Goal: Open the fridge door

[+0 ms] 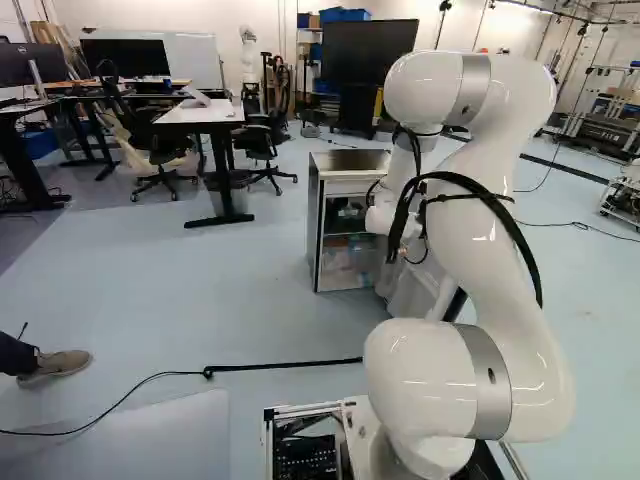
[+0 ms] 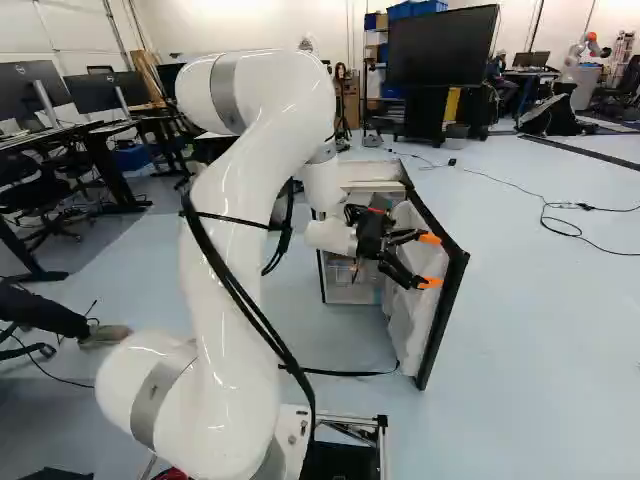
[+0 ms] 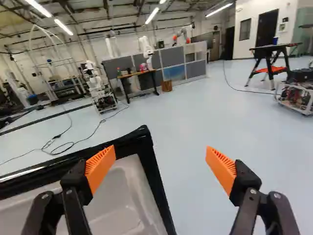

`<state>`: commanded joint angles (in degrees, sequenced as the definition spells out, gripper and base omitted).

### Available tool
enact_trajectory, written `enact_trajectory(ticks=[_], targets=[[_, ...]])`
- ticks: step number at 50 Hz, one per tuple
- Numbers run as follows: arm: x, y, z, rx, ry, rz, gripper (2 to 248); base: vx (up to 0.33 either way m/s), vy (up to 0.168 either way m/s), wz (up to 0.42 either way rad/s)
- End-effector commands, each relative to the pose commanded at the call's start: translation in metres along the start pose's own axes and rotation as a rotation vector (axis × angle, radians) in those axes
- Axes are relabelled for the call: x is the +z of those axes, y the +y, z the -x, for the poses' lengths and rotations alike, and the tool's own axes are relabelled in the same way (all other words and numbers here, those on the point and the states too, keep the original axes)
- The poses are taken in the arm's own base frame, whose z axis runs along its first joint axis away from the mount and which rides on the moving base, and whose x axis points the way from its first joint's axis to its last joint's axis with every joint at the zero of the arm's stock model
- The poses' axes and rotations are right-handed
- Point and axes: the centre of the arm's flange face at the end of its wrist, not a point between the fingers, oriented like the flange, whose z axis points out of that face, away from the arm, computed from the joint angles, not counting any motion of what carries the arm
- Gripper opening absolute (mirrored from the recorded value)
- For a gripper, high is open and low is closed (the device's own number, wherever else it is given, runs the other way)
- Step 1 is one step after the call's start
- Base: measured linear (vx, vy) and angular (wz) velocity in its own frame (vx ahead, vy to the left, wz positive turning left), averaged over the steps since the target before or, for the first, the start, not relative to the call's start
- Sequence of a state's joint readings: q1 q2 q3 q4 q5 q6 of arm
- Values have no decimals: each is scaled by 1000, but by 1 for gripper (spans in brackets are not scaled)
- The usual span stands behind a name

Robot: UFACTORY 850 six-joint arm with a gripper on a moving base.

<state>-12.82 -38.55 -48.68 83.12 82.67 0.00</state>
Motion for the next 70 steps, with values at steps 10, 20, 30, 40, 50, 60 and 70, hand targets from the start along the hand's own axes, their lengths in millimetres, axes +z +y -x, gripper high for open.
enact_trajectory(ticks=[10, 20, 30, 40, 50, 60, 70], targets=[[-20, 9, -2, -47, -11, -129, 247, 0, 0, 0], [-41, 18, -4, -90, -24, -259, 247, 0, 0, 0], [-61, 28, -6, -130, -37, -390, 247, 0, 0, 0], [-82, 38, -8, -167, -52, -526, 247, 0, 0, 0], [-102, 47, -10, -198, -66, -655, 247, 0, 0, 0], [-122, 57, -12, -228, -81, -788, 247, 0, 0, 0], [-137, 62, -13, -247, -92, -895, 247, 0, 0, 0]])
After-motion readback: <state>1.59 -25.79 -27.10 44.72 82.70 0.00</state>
